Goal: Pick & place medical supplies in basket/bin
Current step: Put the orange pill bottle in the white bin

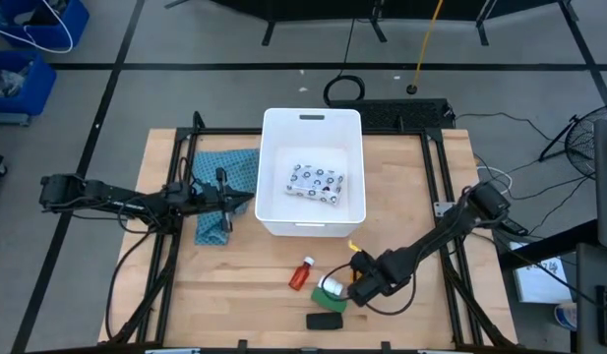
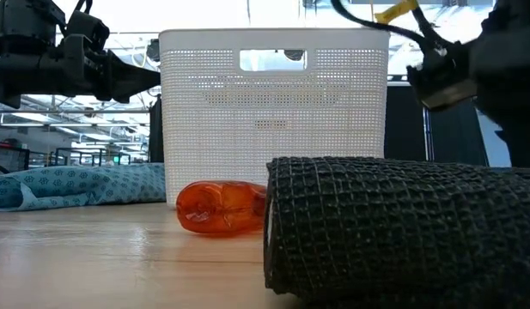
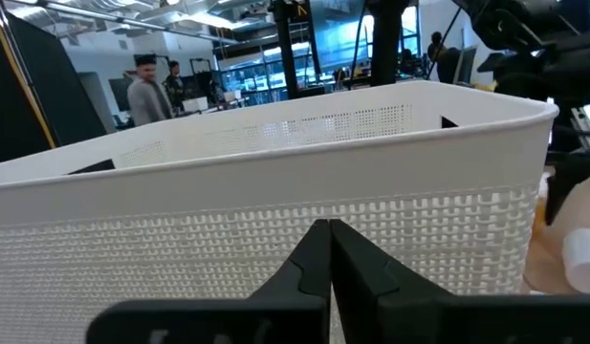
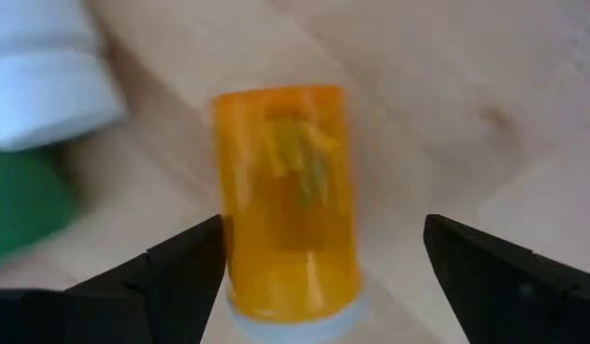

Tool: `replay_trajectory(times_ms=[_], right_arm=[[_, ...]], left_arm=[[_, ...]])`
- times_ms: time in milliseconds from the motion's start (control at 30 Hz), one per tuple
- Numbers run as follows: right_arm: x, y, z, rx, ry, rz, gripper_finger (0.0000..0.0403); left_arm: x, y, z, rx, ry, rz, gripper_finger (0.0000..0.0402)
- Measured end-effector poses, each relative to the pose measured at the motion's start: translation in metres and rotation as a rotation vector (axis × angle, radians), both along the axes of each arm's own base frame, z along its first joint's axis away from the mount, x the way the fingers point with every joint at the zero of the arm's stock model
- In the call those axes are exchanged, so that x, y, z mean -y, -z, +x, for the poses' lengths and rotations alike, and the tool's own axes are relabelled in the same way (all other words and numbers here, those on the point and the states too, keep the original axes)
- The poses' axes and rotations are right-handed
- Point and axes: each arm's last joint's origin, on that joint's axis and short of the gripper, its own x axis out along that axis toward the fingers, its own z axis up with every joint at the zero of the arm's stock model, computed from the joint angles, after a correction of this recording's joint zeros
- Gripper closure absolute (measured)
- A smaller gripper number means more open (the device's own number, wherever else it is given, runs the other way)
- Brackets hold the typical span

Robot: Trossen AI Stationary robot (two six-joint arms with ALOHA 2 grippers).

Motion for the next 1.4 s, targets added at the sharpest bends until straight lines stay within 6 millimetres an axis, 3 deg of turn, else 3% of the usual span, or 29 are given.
replay_trajectory(times_ms=[200,567,667,767,900,1133,1267,1400], right_arm=[[0.0,0.004,0.001,-0.008,-0.08,-0.014,0.0085],[0.0,0.001,0.0,0.001,-0.161,-0.023,0.0241],[0.002,-0.008,0.0,0.024,-0.177,-0.01,0.0246],[0.007,-0.025,-0.002,0.082,-0.184,0.01,0.0244],[0.016,-0.058,-0.009,0.223,-0.223,-0.019,0.0211],[0.035,-0.128,-0.031,0.578,-0.484,-0.152,0.0214],[0.046,-0.159,-0.049,0.721,-0.649,-0.289,0.0227],[0.06,-0.173,-0.066,0.774,-0.735,-0.483,0.0227]], left_arm=[[0.0,0.0,0.0,0.0,-0.001,0.005,0.0378],[0.0,0.0,0.0,0.0,0.0,0.005,0.036],[0.0,0.0,0.0,0.0,0.0,0.005,0.036],[0.0,0.0,0.0,0.0,0.0,0.005,0.036],[0.0,0.0,0.0,0.0,0.0,0.005,0.036],[0.0,0.0,0.0,-0.001,-0.001,0.011,0.036],[0.0,0.0,0.0,-0.002,-0.002,0.021,0.036],[0.0,0.0,0.0,-0.001,-0.002,0.018,0.036]])
